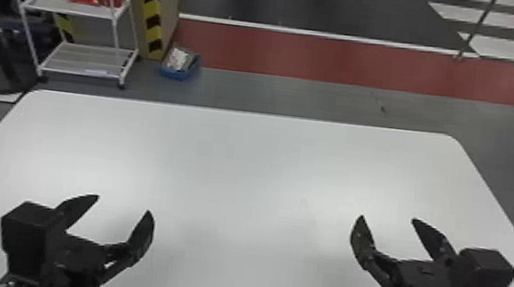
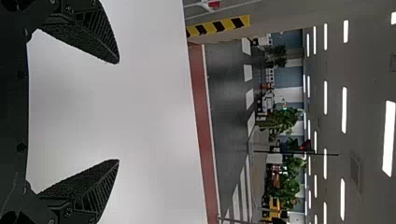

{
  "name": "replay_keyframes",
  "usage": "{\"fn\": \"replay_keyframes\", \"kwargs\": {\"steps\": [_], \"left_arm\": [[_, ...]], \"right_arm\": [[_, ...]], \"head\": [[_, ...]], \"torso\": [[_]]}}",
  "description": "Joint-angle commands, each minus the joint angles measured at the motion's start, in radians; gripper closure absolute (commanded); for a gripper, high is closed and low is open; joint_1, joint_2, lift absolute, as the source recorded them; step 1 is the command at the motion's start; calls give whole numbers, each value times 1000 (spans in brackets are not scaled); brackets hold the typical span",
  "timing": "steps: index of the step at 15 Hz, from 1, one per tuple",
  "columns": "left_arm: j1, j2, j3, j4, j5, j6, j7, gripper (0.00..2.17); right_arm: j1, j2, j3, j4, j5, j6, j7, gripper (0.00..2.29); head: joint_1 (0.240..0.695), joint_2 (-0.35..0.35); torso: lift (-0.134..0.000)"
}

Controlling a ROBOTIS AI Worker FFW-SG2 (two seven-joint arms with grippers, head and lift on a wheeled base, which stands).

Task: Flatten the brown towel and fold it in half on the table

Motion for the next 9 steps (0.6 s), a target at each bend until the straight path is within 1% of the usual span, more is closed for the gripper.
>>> {"fn": "replay_keyframes", "kwargs": {"steps": [1, 9], "left_arm": [[18, -3, 0, -14, 5, -1, 0, 134], [84, -3, -10, -79, 2, 2, 0, 134]], "right_arm": [[17, 1, -1, -16, -1, 0, 0, 56], [95, 1, 19, -87, -4, -3, 0, 60]], "head": [[695, -53], [695, -50]], "torso": [[-128], [-128]]}}
